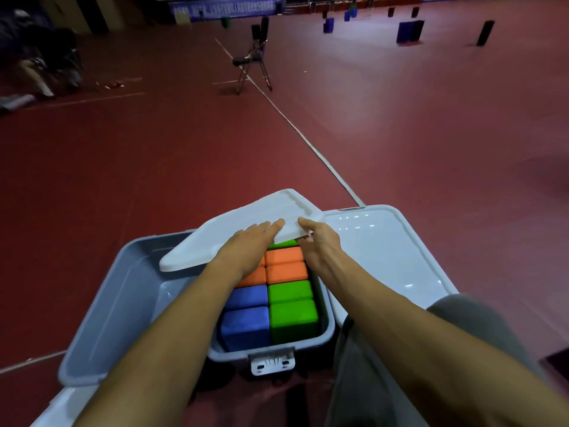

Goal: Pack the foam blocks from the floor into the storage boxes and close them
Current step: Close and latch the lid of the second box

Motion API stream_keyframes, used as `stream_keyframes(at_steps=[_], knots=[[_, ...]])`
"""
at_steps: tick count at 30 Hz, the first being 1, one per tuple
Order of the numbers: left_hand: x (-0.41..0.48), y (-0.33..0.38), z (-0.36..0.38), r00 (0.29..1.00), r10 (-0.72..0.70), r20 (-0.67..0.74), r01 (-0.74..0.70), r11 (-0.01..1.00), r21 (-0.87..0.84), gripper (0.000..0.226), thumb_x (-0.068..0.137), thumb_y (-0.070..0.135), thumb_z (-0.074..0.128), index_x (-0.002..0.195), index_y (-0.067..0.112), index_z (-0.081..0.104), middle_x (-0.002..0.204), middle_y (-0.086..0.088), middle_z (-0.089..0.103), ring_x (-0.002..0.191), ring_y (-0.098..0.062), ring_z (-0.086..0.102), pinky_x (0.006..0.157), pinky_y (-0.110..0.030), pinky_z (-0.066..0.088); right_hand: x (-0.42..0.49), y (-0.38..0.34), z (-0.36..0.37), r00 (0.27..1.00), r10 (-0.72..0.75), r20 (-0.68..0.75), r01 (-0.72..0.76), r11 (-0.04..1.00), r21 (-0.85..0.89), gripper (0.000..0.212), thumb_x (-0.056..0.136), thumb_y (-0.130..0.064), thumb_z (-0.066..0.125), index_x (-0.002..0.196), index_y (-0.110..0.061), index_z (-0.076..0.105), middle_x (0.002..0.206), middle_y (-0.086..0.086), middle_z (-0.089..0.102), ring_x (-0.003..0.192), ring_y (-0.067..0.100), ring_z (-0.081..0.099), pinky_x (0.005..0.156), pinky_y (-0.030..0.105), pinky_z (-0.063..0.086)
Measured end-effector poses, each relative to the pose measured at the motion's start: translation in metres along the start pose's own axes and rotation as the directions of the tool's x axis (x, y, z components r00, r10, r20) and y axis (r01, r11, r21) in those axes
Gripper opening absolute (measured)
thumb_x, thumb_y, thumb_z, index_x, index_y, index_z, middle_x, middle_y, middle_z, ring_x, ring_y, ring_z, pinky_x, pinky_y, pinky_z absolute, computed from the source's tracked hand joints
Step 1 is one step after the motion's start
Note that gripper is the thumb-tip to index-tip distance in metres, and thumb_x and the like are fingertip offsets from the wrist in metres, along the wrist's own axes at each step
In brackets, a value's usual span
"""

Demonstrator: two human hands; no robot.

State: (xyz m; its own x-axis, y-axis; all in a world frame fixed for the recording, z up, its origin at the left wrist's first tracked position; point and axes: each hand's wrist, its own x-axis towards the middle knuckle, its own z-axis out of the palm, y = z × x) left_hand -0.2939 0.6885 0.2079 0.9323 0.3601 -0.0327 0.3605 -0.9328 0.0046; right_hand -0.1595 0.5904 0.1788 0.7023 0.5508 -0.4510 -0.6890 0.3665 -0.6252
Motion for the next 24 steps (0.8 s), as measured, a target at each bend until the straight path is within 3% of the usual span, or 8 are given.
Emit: stream_keyframes(at_steps=[4,13,17,19,22,24], knots=[[0.003,-0.002,0.007,1.0,0.021,0.008,-0.021,0.999,0.028,0.09,0.086,-0.013,0.044,0.16,0.028,0.01,0.154,-0.006,0.037,0.135,-0.03,0.043,0.105,-0.048,0.042,0.0,0.006,-0.007,1.0,0.026,-0.006,-0.026,0.999,0.027,0.044,0.075,0.013,0.073,0.117,0.011,0.062,0.109,0.026,0.071,0.096,0.041,0.072,0.088,0.053,0.058],[0.0,0.009,0.05,0.991,0.086,0.101,-0.093,0.994,0.061,0.081,0.092,-0.005,0.044,0.159,0.027,0.012,0.154,-0.007,0.035,0.135,-0.032,0.042,0.105,-0.05,0.041,-0.007,0.032,-0.049,0.99,0.112,-0.083,-0.107,0.992,0.067,0.033,0.079,0.012,0.069,0.111,0.004,0.066,0.109,0.024,0.072,0.101,0.041,0.07,0.094,0.053,0.056],[-0.008,0.012,0.079,0.977,0.091,0.194,-0.089,0.996,-0.018,0.093,0.087,-0.011,0.05,0.159,0.032,0.012,0.162,-0.004,0.025,0.144,-0.029,0.03,0.113,-0.051,0.031,-0.014,0.048,-0.067,0.973,0.143,-0.183,-0.136,0.989,0.051,0.029,0.082,0.012,0.065,0.109,0.005,0.066,0.108,0.024,0.072,0.097,0.038,0.071,0.091,0.048,0.058],[-0.013,0.011,0.094,0.975,0.057,0.215,-0.029,0.991,-0.134,0.097,0.085,-0.014,0.049,0.158,0.039,0.014,0.166,-0.001,0.018,0.15,-0.026,0.021,0.12,-0.05,0.021,-0.014,0.05,-0.071,0.957,0.141,-0.253,-0.151,0.988,-0.023,0.034,0.081,0.012,0.067,0.115,0.008,0.064,0.101,0.022,0.072,0.086,0.036,0.072,0.077,0.04,0.061],[-0.018,0.019,0.111,0.973,0.022,0.231,0.03,0.975,-0.218,0.101,0.083,-0.019,0.046,0.157,0.043,0.016,0.167,0.0,0.015,0.153,-0.025,0.014,0.123,-0.049,0.012,-0.01,0.052,-0.081,0.91,0.134,-0.393,-0.232,0.949,-0.212,0.025,0.083,0.003,0.068,0.108,0.005,0.062,0.092,0.018,0.066,0.074,0.033,0.065,0.053,0.028,0.055],[-0.024,0.029,0.123,0.962,0.029,0.271,0.037,0.971,-0.235,0.102,0.083,-0.021,0.045,0.157,0.043,0.015,0.167,0.0,0.012,0.154,-0.025,0.011,0.124,-0.048,0.01,-0.001,0.058,-0.095,0.865,0.165,-0.473,-0.326,0.903,-0.281,0.025,0.084,-0.002,0.068,0.107,0.001,0.057,0.098,0.02,0.064,0.082,0.036,0.063,0.065,0.034,0.057]])
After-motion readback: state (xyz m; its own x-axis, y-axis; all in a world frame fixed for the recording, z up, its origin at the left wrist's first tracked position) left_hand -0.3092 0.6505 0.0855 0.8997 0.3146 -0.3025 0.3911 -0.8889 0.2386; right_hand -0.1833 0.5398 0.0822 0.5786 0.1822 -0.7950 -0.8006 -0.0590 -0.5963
